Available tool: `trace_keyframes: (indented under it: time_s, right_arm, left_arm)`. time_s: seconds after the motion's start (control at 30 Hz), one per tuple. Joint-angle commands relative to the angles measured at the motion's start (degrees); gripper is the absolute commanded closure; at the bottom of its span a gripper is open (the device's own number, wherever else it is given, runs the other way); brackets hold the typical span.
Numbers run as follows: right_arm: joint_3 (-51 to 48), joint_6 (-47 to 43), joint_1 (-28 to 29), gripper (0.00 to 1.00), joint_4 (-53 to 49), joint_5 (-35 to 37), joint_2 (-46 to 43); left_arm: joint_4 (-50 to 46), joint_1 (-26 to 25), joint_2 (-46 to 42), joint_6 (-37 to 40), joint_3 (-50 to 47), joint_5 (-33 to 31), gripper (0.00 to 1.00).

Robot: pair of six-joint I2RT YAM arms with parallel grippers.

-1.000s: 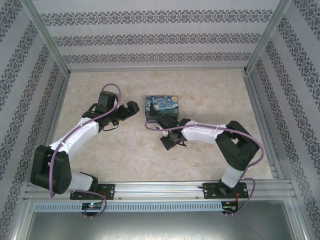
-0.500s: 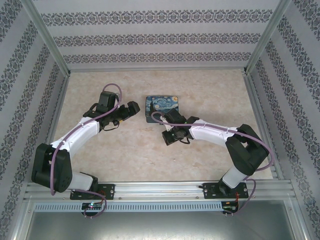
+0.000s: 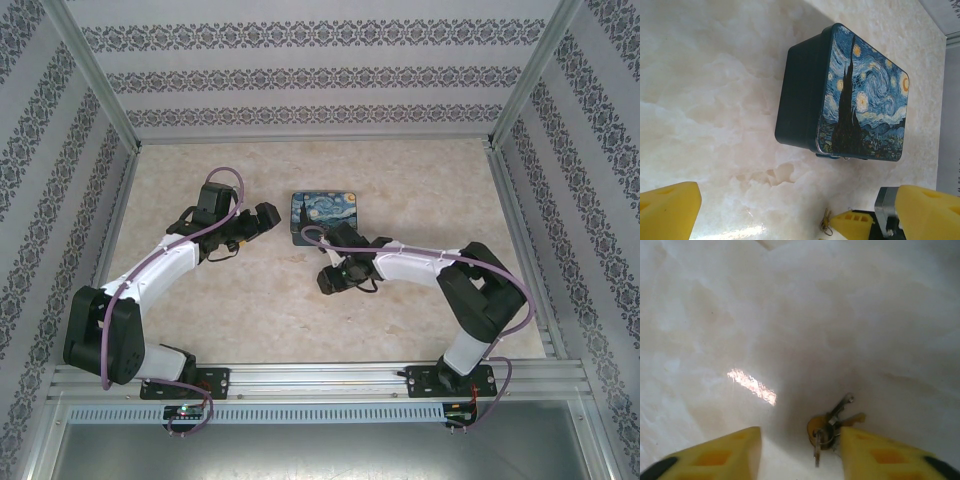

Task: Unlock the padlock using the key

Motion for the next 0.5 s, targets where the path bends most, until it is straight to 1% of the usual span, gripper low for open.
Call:
trace_keyframes:
  time_s: [0.0, 0.07, 0.23, 0.33, 0.47]
  right_arm:
    - [-1.13, 1.63, 0.96, 0.42, 0.34, 0.98, -1.42]
    - [-1.38, 2.25, 1.24, 0.4, 0.24, 2.07, -3.04]
    - [-1.29, 3.21, 1.81, 0.39, -0.63, 5.38, -6.06]
    - [-0.42, 2.73, 1.94, 0.39, -1.72, 7.43, -5.61]
    - [0.99, 1.13, 2.03, 0.39, -2.26, 7.55, -3.31]
  left_arm:
    - [2.0, 0.65, -0.26, -0.55, -0.56, 0.96, 0.0]
    - [2.06, 0.69, -0.28, -0.6, -0.6, 1.07, 0.0]
    - [2.43, 0.64, 0.0, -0.74, -0.65, 1.17, 0.0]
    - [2.46, 0.68, 0.2, -0.69, -0.65, 1.31, 0.0]
    - [2.61, 0.64, 0.39, -0.73, -0.73, 1.15, 0.0]
